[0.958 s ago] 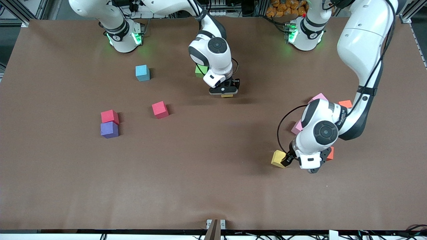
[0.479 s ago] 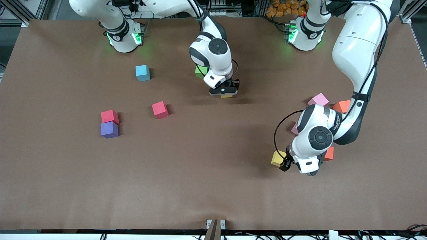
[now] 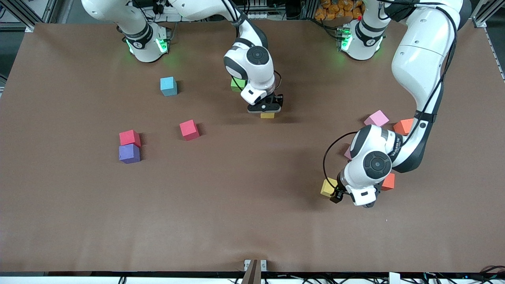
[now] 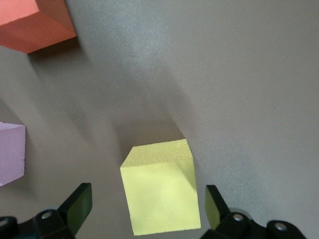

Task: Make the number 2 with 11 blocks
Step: 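Grasp yellow with the left gripper while the right gripper reaches the pink cube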

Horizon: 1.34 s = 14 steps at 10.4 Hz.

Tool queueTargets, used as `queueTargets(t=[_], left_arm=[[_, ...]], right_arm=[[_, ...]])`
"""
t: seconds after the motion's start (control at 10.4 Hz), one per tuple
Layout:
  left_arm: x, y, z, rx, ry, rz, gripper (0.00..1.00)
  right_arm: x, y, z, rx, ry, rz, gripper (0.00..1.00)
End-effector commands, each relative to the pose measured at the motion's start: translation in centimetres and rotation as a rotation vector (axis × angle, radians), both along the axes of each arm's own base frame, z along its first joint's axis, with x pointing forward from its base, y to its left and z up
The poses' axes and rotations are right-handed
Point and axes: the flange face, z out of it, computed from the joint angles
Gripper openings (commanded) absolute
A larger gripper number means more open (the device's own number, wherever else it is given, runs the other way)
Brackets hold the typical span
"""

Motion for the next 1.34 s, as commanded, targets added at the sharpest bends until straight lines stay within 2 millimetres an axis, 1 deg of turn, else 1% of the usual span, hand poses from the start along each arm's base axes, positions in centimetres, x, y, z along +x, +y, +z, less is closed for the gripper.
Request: queueTargets(t=[0.0,0.1,0.19,0.29,0.38,0.48,0.58,0.67,0.77,0.86,0.96,1.05,1.15,1.25], left_arm=[[0.5,-0.4,-0.3,-0.013,-0.008,0.023,1.0],[0.5,-0.5,-0.5,-0.014,-0.007,0.023,1.0],[0.6,-0.5,-0.9,-0.018,-0.011,0.025,1.0],[0.6,-0.5,-1.0,-0.022,-0.016,0.027,1.0],[0.6,-0.5,-1.0,-0.023,-0.016,0.026,1.0],[0.6,-0.5,-1.0,-0.023,-0.016,0.026,1.0],[0.7,-0.6,-1.0,-0.025,-0.02,0.027,1.0],[0.6,-0.6,-1.0,-0.028,-0.018,0.029,1.0],[0.6,-0.6,-1.4,-0.028,-0.014,0.029,1.0],[0.6,-0.6,-1.5,-0.028,-0.014,0.029,1.0],[0.6,-0.6,-1.9,-0.029,-0.01,0.029,1.0],[0.7,-0.6,-2.0,-0.033,-0.017,0.029,1.0],[0.7,-0.6,-2.1,-0.033,-0.017,0.028,1.0],[0.6,-0.6,-2.3,-0.033,-0.014,0.028,1.0]], right_arm=[[-0.1,0.6,-0.2,-0.006,-0.023,-0.007,0.76],[-0.1,0.6,0.1,-0.003,-0.024,-0.008,0.8],[0.3,0.5,1.2,0.003,-0.025,-0.016,0.95],[0.9,0.3,3.4,0.025,-0.037,-0.021,1.0],[2.0,-0.4,5.8,0.037,-0.04,-0.042,1.0],[2.6,-1.1,8.4,0.039,-0.034,-0.058,1.0],[3.4,-2.6,11.1,0.028,-0.021,-0.073,1.0],[4.1,-4.8,13.6,0.029,-0.02,-0.079,1.0],[4.3,-7.0,15.4,0.033,-0.034,-0.024,1.0],[4.7,-10.0,17.0,0.036,-0.046,0.002,1.0],[4.9,-12.8,18.0,0.035,-0.052,0.012,1.0],[4.3,-15.6,18.0,0.014,-0.046,0.074,1.0],[5.0,-19.2,17.9,-0.001,-0.044,0.108,1.0],[5.9,-21.9,18.0,-0.01,-0.048,0.146,1.0]])
